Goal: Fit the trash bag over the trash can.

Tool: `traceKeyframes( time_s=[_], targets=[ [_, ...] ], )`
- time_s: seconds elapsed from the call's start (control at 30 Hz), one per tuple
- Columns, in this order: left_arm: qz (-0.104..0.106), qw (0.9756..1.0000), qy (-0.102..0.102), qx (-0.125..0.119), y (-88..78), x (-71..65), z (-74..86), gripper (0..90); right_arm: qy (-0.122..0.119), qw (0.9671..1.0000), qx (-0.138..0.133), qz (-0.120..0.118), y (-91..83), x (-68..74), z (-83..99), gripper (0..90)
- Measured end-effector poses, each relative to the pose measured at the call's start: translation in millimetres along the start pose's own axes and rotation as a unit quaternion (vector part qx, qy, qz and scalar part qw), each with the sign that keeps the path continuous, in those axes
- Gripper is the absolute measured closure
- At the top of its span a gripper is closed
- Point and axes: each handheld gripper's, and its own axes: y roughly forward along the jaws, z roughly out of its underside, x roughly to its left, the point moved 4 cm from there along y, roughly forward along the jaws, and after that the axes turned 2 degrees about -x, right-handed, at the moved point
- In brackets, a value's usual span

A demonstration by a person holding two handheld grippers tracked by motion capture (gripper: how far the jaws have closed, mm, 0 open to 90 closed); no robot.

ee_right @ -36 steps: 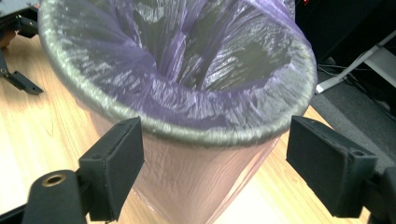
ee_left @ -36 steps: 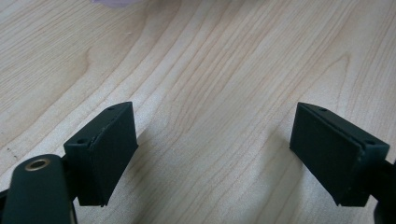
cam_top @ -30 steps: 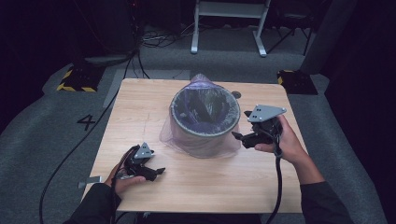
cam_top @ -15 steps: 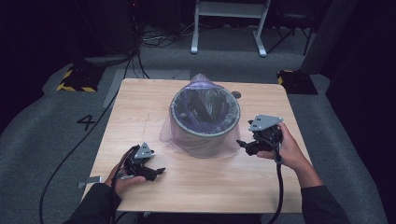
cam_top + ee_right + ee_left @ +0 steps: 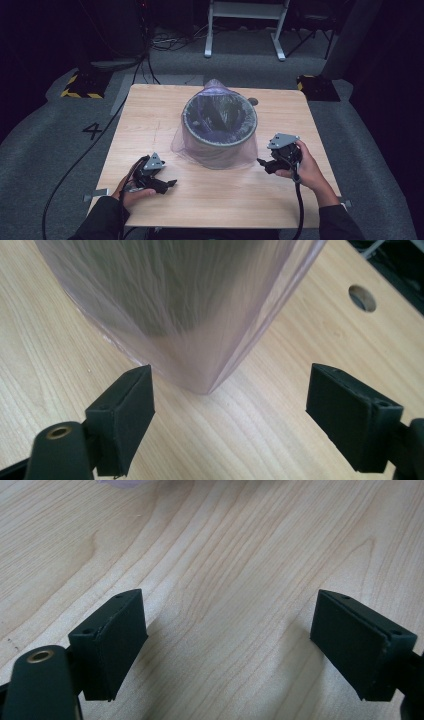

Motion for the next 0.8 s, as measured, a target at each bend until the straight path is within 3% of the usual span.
traceKeyframes(
  time_s=[0.8],
  targets=[
    [0.0, 1.0, 0.0, 0.0, 0.0, 0.0, 0.0, 14.3, 0.075, 0.997, 0.006, -0.014, 8.9, -0.6, 66.5, 19.5]
  ],
)
